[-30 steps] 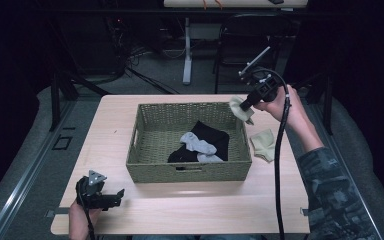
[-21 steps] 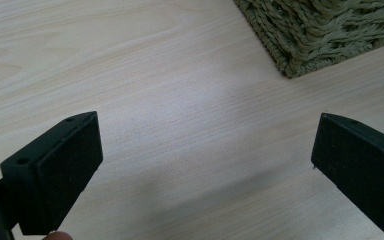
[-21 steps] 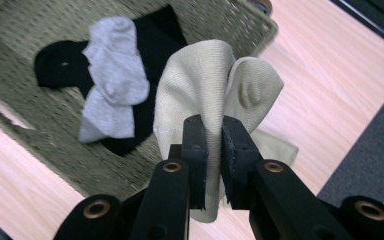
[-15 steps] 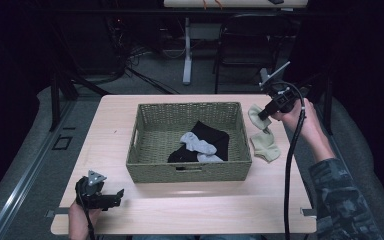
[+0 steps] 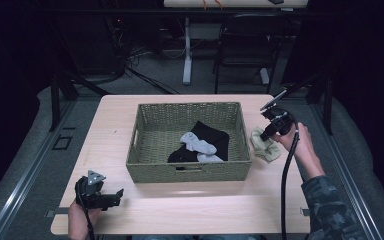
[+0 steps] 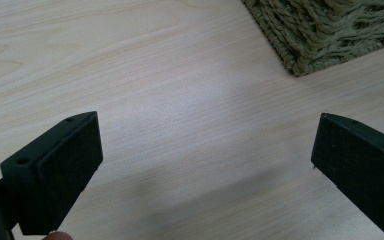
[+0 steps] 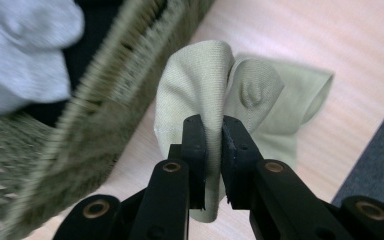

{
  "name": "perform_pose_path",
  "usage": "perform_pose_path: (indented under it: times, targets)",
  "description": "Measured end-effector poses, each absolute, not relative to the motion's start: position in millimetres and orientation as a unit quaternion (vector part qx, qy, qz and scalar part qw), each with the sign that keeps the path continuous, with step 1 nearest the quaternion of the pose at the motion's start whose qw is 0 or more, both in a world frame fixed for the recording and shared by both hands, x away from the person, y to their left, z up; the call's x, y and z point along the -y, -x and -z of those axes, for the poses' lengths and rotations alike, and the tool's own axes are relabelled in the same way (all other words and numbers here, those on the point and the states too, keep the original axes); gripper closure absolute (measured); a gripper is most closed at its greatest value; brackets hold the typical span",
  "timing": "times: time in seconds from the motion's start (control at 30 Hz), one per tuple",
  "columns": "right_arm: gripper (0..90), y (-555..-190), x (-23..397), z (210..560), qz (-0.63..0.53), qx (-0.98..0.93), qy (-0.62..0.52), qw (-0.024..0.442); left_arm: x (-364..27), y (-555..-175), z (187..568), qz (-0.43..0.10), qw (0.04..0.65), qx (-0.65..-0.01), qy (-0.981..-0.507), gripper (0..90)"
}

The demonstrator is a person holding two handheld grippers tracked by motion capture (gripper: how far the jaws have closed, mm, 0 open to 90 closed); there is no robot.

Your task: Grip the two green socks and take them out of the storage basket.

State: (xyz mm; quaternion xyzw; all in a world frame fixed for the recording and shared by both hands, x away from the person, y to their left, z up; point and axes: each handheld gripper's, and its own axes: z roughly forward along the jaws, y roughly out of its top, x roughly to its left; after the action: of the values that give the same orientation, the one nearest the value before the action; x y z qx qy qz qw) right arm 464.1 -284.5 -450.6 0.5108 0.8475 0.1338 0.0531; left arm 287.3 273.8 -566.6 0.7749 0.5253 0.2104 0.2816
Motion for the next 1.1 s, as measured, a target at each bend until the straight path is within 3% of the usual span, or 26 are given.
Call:
perform_pose_path:
  times: [0.27,0.47,0.73,0.87,0.97,1.1]
  targets:
    - [80.9,-462.1,284.0,491.1,-0.123,-0.843,-0.523,0.039,-273.7,-287.8,566.1,-0.208,0.282,-0.523,-0.777,0.0]
    - [70.8,-455.4,280.7,514.4,-0.118,-0.841,-0.527,0.031,-272.4,-288.6,565.9,-0.208,0.283,-0.52,-0.779,0.0]
    - [38.5,-437.2,293.0,501.1,-0.162,-0.831,-0.531,0.027,-270.9,-287.6,564.9,-0.209,0.282,-0.518,-0.78,0.0]
    - [28.8,-427.9,300.1,491.8,-0.169,-0.831,-0.529,0.038,-270.8,-287.6,564.8,-0.209,0.281,-0.517,-0.781,0.0]
    - [14.5,-412.2,309.5,485.1,-0.194,-0.82,-0.536,0.049,-270.9,-287.5,564.9,-0.209,0.282,-0.519,-0.779,0.0]
    - [9.9,-401.4,314.5,484.5,-0.185,-0.822,-0.535,0.065,-269.8,-287.1,564.9,-0.209,0.28,-0.519,-0.78,0.0]
